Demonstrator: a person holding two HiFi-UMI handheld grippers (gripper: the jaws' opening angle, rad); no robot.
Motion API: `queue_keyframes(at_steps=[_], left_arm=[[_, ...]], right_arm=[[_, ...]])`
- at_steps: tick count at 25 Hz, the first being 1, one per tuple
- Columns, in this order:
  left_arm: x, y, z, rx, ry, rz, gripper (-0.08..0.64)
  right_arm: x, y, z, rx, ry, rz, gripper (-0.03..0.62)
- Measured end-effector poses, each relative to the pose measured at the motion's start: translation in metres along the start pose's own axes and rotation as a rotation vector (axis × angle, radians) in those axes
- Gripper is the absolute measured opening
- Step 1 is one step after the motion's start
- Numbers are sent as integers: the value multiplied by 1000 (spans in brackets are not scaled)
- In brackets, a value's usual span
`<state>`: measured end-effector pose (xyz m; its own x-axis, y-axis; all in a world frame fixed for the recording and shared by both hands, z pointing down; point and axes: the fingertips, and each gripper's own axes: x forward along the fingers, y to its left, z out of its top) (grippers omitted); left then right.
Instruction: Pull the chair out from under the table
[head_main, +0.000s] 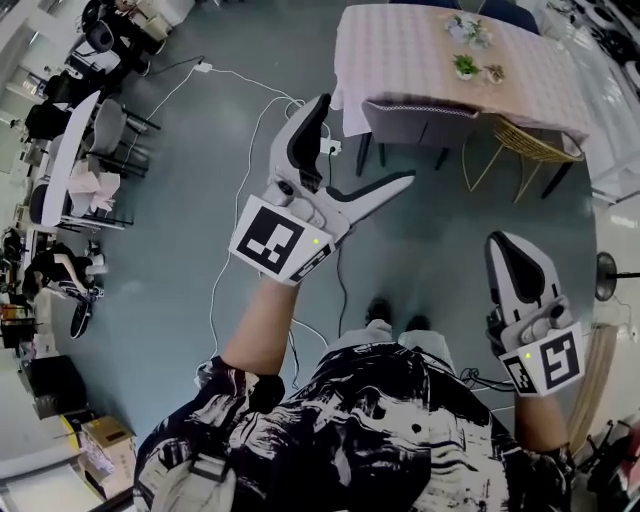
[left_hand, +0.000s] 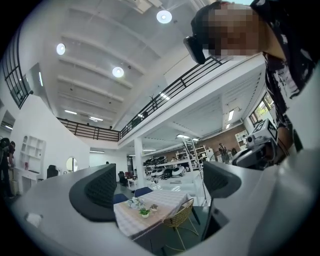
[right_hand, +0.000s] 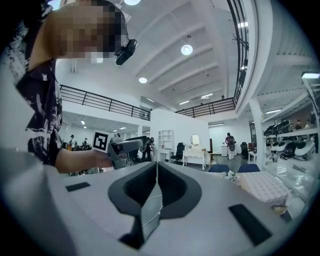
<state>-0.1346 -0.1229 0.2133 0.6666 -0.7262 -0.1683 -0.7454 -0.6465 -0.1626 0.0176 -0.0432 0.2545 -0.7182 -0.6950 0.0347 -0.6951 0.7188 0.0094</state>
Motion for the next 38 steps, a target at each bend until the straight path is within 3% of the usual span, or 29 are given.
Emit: queue_keyframes(at_steps=[13, 20, 26, 30, 34, 38], left_arm=[[91, 19, -46, 31, 100, -18, 512], [147, 8, -72, 54, 157, -25, 512], [191, -1, -115, 108, 254, -103, 512], [219, 5, -180, 170, 396, -218, 512], [254, 17, -289, 222, 626, -348, 511], [280, 41, -396, 256, 851, -415, 511]], right_arm=[[25, -89, -5, 22, 1, 24, 11], [16, -144, -15, 46, -12, 41, 11], [16, -181, -25, 60, -9, 32, 11], [15, -193, -36, 71, 12, -23, 11], [8, -215, -61, 100, 53, -86, 11], [3, -227, -86, 131, 103, -157, 11]])
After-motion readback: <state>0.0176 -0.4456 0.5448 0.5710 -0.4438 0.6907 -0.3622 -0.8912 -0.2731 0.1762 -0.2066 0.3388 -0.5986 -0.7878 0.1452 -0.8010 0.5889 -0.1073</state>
